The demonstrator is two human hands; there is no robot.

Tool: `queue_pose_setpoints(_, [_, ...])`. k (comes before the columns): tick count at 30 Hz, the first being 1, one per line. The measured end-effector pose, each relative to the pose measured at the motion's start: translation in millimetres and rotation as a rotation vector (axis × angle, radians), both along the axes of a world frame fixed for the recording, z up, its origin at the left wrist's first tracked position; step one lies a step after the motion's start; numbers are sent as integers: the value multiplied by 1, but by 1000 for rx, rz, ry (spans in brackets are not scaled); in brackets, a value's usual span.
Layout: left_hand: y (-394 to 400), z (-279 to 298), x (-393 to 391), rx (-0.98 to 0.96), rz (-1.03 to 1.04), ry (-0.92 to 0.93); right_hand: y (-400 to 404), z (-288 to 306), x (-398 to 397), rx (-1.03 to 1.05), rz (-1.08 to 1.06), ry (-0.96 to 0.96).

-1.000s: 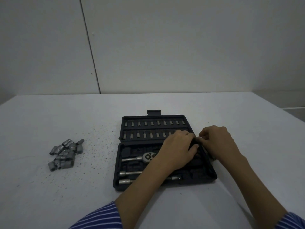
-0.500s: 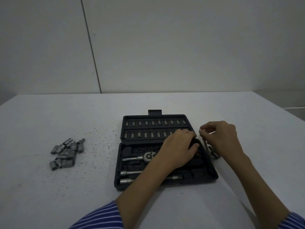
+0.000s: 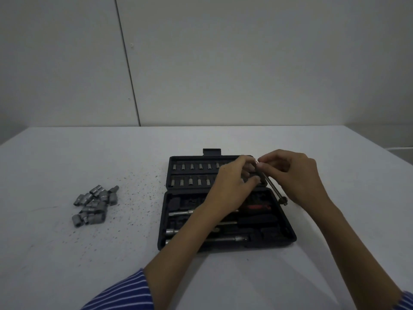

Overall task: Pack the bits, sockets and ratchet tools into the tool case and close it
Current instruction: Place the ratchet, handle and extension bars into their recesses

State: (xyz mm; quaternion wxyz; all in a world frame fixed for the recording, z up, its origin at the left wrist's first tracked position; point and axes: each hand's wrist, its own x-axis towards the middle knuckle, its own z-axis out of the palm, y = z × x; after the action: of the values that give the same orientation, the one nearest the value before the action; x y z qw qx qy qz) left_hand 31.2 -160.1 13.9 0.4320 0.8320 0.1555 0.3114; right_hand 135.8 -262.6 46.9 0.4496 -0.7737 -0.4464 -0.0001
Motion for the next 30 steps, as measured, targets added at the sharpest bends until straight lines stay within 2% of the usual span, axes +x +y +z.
queue_pose_setpoints(4, [7, 2, -16, -65, -25, -93, 6, 3, -12, -14, 71, 124])
queue_pose_setpoints(11, [22, -3, -45, 49, -6, -137, 12, 1, -26, -104, 157, 138])
queue_pose_setpoints(17, [23, -4, -58, -5, 35, -200, 6, 4, -36, -172, 265, 147])
queue_pose_setpoints(24, [25, -3, -78, -145, 113, -184, -13, 1, -31, -258, 371, 285])
queue_pose_setpoints(30, [18, -6, -91, -153, 127, -130, -23, -4, -31, -309, 406, 334])
